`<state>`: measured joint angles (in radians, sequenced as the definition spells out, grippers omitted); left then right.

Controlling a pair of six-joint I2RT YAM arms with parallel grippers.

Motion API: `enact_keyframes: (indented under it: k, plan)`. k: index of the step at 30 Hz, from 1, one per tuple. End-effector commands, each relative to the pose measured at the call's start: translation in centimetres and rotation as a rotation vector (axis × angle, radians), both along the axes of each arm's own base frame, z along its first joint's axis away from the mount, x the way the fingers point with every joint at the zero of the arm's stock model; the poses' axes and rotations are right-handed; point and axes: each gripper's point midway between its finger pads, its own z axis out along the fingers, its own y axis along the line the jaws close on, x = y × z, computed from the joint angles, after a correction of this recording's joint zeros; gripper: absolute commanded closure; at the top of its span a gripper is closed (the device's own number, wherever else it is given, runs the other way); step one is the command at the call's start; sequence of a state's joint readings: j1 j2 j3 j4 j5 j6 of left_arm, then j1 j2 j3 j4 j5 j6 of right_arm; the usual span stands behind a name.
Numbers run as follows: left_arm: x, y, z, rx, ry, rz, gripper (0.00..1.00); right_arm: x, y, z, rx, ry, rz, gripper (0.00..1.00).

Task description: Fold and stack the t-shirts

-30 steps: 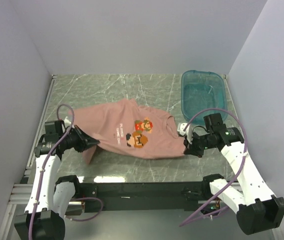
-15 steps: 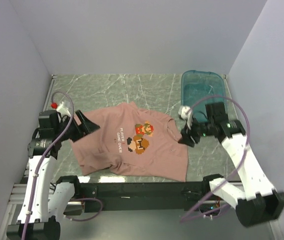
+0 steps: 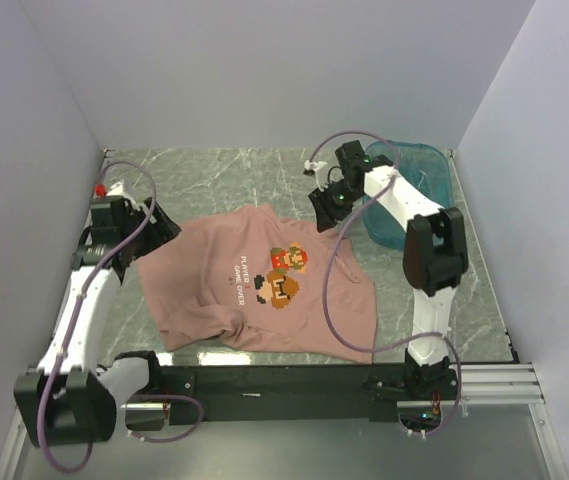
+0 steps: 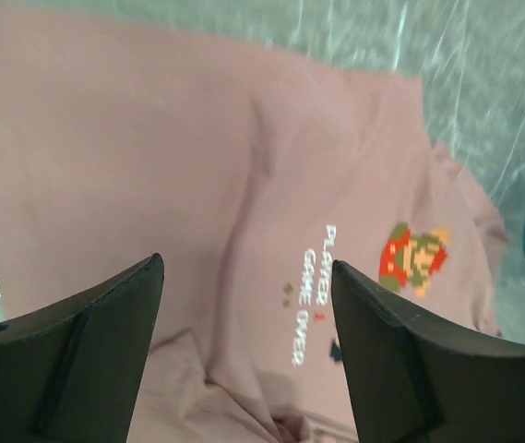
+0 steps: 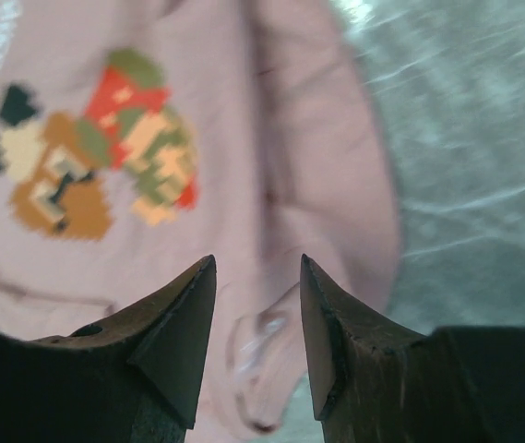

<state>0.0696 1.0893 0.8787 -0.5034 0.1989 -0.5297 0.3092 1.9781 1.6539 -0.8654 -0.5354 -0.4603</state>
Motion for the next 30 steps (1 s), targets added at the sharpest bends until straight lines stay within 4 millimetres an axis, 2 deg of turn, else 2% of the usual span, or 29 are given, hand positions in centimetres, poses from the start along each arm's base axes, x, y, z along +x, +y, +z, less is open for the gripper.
enact_keyframes:
  k: [1, 4, 6, 16, 22, 30]
  plan:
    - [-0.4, 2.4, 3.0, 0.14, -0.169, 0.063, 0.2, 2.8, -0.5, 0.1, -0.114, -0.049, -0.05, 0.51]
    - [-1.1, 2.8, 3.7, 0.166, -0.243, 0.09, 0.13, 3.7, 0.2, -1.6, -0.169, -0.053, -0.036, 0.51]
    - [-1.4, 3.0, 4.6, 0.178, -0.268, 0.1, 0.12, 4.3, 0.3, -2.6, -0.212, -0.061, -0.035, 0.51]
    - [-1.5, 2.8, 4.5, 0.169, -0.267, 0.099, 0.12, 5.9, 0.4, -4.4, -0.285, -0.074, -0.021, 0.46]
    - [-1.3, 2.6, 4.5, 0.163, -0.266, 0.09, 0.13, 5.9, 1.4, -4.8, -0.259, -0.049, 0.008, 0.46]
    - [-1.1, 2.4, 4.5, 0.154, -0.271, 0.083, 0.13, 5.0, 1.7, -6.6, -0.264, -0.002, 0.027, 0.46]
